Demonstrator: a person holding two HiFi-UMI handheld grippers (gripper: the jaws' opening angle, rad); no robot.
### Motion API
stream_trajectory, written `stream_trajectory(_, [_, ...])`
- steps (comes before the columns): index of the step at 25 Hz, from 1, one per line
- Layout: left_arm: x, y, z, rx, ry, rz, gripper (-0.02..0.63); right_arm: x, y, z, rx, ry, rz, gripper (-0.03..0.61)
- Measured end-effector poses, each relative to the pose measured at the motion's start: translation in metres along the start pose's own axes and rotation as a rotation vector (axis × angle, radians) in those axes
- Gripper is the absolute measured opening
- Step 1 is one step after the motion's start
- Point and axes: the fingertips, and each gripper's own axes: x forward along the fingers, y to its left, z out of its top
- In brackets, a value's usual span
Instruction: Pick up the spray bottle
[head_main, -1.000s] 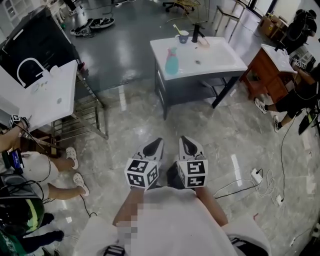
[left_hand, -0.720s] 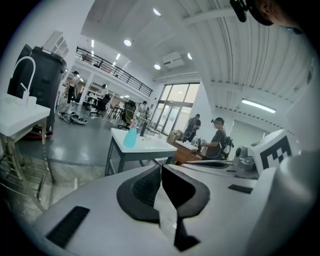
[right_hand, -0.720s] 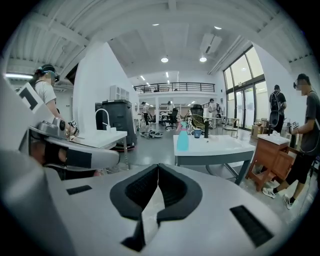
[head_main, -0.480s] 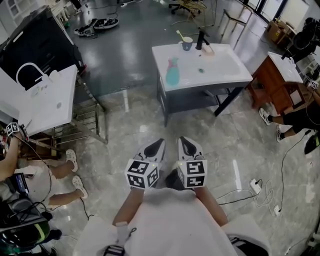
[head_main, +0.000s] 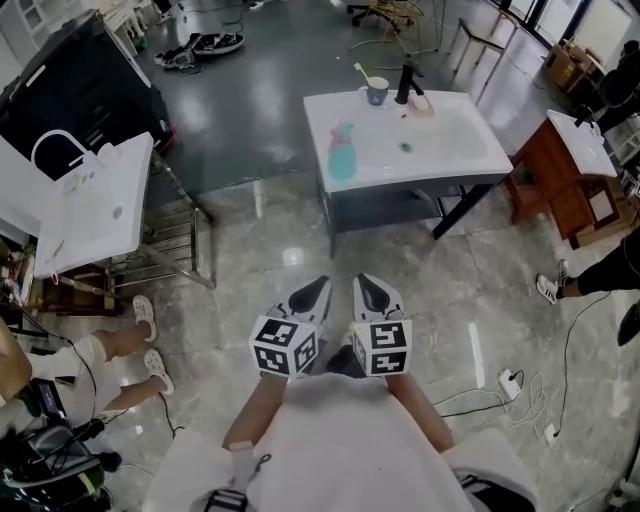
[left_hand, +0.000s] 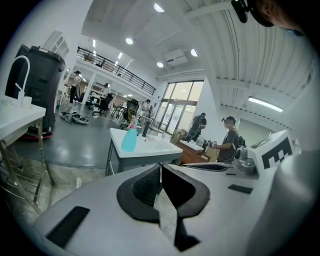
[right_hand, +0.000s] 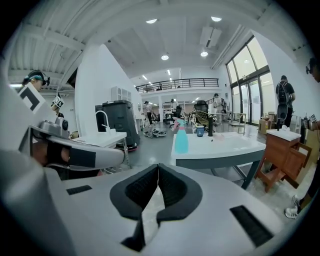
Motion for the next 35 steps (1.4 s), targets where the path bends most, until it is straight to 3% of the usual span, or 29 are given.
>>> stream_trajectory(6, [0.023, -0.005, 0.013, -0.011, -0.038, 0.025, 0.032, 0.008, -0.028, 0.003, 0.007, 0.009, 0.028, 0.026])
stream_trajectory(16, [0.059, -0.012, 0.014, -0.019, -0.031, 0.076, 0.032, 0.022, -0.064, 0.001, 0.007, 0.013, 0.069, 0.026])
stream_trajectory(22, [0.075, -0.019, 0.013, 0.018, -0.024, 0.104, 0.032, 0.028, -0.082, -0.002, 0.015, 0.019, 0.089, 0.026])
stream_trajectory(31, [0.084, -0.011, 0.017, -0.021, -0.026, 0.146, 0.032, 0.039, -0.088, -0.001, 0.012, 0.031, 0.137, 0.026])
stream_trajectory(35, [0.085, -0.007, 0.021, -0.014, -0.028, 0.158, 0.032, 0.049, -0.088, -0.008, 0.066, 0.055, 0.167, 0.026])
